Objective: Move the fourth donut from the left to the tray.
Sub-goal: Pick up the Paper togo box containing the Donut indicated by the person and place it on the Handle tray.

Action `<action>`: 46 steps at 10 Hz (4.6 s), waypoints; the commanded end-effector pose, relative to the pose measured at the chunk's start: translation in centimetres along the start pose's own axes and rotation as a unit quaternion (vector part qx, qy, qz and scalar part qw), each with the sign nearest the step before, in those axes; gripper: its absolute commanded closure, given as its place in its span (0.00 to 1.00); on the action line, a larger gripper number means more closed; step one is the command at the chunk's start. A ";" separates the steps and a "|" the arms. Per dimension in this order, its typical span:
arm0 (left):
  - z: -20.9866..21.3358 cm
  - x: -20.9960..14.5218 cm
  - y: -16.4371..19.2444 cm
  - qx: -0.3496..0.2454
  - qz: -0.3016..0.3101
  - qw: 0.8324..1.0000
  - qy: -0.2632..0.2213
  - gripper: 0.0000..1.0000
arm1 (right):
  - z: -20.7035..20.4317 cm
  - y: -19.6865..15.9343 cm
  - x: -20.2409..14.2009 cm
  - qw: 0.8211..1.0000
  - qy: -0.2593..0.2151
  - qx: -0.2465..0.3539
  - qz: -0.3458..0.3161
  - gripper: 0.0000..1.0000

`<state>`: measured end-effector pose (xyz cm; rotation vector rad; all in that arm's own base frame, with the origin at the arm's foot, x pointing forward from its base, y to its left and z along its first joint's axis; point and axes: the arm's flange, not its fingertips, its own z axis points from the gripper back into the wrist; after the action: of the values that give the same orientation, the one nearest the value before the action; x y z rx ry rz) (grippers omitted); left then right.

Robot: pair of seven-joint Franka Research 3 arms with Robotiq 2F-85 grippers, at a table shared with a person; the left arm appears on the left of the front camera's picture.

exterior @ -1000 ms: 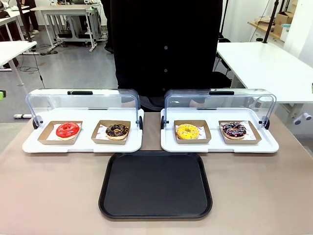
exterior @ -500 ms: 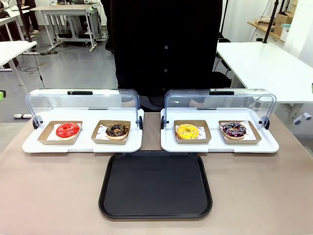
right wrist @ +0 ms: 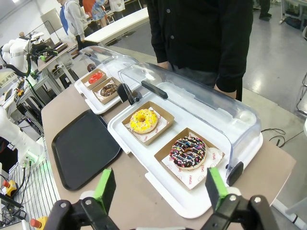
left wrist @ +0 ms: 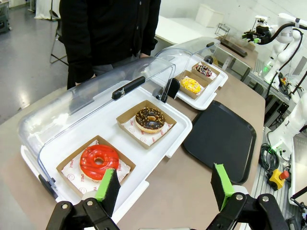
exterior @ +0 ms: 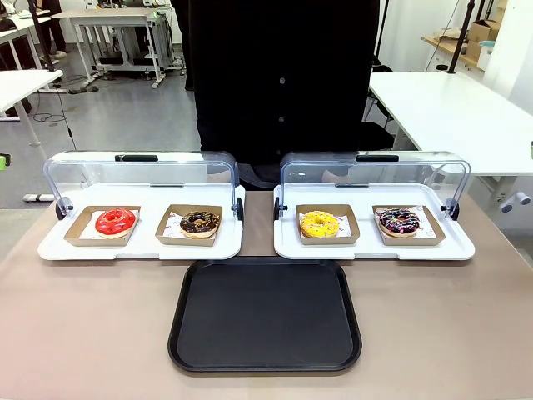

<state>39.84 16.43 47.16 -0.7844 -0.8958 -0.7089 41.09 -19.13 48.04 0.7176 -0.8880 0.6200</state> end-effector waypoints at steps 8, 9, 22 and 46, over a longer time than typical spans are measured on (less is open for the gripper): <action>-0.1 0.3 0.2 -0.004 -0.006 1.000 -0.013 0.00 | -0.1 -0.2 0.2 1.000 -0.014 0.003 0.011 0.00; -0.1 0.3 0.2 -0.004 -0.006 1.000 -0.013 0.00 | -0.1 -0.2 0.2 1.000 -0.014 0.003 0.011 0.00; -0.1 0.3 0.2 -0.004 -0.006 1.000 -0.013 0.00 | -0.1 -0.2 0.2 1.000 -0.014 0.003 0.011 0.00; -0.1 0.3 0.2 -0.004 -0.006 1.000 -0.013 0.00 | -0.1 -0.2 0.2 1.000 -0.014 0.003 0.011 0.00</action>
<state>39.84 16.43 47.16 -0.7843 -0.8959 -0.7088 41.09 -19.14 48.04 0.7176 -0.8879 0.6199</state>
